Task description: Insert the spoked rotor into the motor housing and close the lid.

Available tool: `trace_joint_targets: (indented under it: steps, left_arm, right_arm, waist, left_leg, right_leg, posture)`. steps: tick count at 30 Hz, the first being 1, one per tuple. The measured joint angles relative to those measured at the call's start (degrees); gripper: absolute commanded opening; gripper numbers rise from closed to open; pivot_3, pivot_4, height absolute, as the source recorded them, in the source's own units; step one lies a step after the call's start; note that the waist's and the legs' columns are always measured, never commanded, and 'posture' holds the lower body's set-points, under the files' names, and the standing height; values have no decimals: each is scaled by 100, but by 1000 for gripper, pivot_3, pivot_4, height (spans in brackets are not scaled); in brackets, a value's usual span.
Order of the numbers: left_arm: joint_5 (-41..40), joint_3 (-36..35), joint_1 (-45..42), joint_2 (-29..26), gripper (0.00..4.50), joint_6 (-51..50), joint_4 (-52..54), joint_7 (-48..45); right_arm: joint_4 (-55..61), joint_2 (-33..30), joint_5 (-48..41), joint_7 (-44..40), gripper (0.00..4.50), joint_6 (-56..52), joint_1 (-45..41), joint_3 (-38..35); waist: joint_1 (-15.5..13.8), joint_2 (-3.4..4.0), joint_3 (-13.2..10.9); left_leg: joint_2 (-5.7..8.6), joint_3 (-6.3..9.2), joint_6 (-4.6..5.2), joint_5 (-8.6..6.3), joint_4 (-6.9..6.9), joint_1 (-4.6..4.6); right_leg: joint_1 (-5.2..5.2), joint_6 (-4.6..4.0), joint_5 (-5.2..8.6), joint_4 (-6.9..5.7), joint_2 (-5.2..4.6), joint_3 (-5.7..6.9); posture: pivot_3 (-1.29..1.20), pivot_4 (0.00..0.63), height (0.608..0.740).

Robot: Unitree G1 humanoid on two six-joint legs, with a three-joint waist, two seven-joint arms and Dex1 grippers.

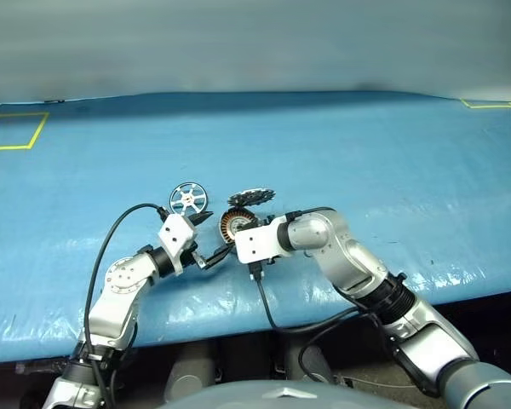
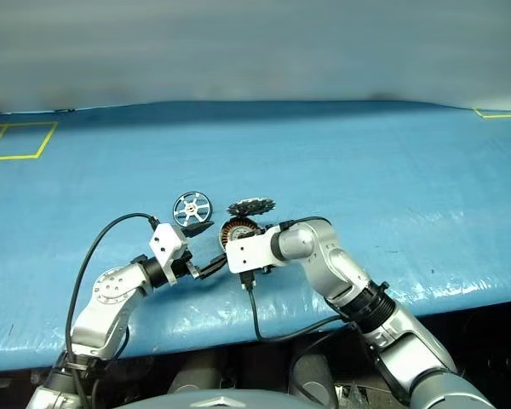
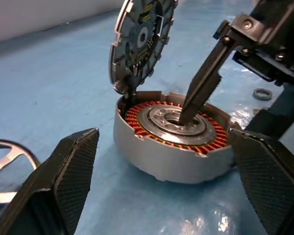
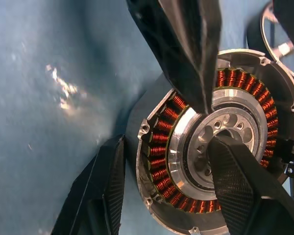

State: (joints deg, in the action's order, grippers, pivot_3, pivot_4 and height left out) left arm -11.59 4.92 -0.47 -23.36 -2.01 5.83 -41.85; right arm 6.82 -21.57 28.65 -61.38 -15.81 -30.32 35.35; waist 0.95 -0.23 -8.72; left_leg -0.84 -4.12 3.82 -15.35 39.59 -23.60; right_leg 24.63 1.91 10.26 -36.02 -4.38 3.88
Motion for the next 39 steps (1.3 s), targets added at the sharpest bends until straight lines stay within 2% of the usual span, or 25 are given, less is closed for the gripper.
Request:
trace_joint_targets:
  steps: [11, 22, 26, 33, 39]
  left_arm:
    - [-30, -178, 132, -102, 4500, -44, 114, 74]
    - [-29, -145, 29, -96, 4500, -142, 123, 55]
    - [-29, -135, -2, -95, 4500, -146, 123, 54]
    - [-19, -129, -27, -90, 4500, -146, 123, 60]
    - [-13, -121, -26, -92, 4500, -152, 124, 55]
  right_arm:
    - [-278, 125, 105, 296, 2163, -214, -148, 98]
    - [26, -367, 176, 301, 2163, -502, -71, 20]
    - [111, -363, 137, 308, 2163, -615, -17, -5]
    - [147, -312, 33, 382, 4475, -749, 24, -89]
    - [584, -160, -492, 391, 4475, -1090, 368, -481]
  waist:
    - [-38, 1, 0]
    - [-102, 1, -1]
    - [-109, 1, -1]
    - [-109, 1, -1]
    - [-107, 3, -3]
  left_leg:
    - [1, 16, -3, 3, 1, 7]
    - [9, 34, 1, 3, 0, -1]
    - [9, 34, 1, 3, 0, -5]
    - [11, 33, -2, 5, 0, -8]
    - [9, 33, -1, 4, -6, -17]
  right_leg:
    - [5, 1, -1, -1, -5, 16]
    - [5, -7, -4, 5, -12, 32]
    - [4, -6, -2, 6, -11, 32]
    - [1, -1, 0, 9, -10, 32]
    - [3, -1, 2, 9, -9, 30]
  posture:
    - [0, 150, 740]
    - [0, 150, 740]
    - [0, 150, 740]
    - [0, 150, 740]
    - [0, 150, 740]
